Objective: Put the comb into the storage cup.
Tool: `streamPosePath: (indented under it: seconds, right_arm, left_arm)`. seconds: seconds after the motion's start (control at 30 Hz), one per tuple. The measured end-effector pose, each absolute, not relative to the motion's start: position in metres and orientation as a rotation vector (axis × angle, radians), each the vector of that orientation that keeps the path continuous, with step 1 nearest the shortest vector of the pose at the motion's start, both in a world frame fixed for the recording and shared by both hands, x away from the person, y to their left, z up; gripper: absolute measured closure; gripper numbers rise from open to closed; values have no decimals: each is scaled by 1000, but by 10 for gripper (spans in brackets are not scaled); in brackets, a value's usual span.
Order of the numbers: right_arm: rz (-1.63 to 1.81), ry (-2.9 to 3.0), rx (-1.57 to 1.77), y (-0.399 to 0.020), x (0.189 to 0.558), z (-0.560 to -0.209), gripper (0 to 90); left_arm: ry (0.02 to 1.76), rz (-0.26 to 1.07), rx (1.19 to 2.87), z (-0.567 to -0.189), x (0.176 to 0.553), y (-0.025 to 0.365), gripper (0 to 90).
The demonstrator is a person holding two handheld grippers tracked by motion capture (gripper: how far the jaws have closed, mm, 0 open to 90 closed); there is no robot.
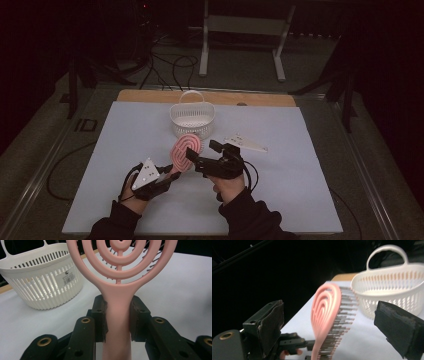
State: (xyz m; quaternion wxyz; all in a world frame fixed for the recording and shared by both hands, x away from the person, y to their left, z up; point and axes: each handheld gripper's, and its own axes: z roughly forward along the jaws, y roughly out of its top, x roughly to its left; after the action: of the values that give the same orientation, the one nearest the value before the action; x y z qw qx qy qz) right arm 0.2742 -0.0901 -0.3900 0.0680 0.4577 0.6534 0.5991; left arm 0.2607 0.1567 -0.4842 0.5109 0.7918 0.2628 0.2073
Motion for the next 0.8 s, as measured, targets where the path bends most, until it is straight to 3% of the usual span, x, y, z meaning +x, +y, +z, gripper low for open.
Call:
streamPosePath:
  seconds: [0.1, 0.2, 0.47, 0.8]
  right_arm:
    - [1823, 1990, 1431, -87, 276, -395, 106]
    - [1826, 2006, 1443, -83, 275, -398, 190]
    - [1836, 2012, 1517, -75, 276, -407, 233]
    - [1851, 2017, 1594, -68, 281, -419, 446]
  left_arm:
    - [631, 502, 1909, -484, 261, 157, 710]
    - [631, 502, 1906, -484, 261, 156, 710]
    - [629, 501, 1899, -483, 260, 156, 710]
    - [621, 497, 1904, -484, 260, 156, 709]
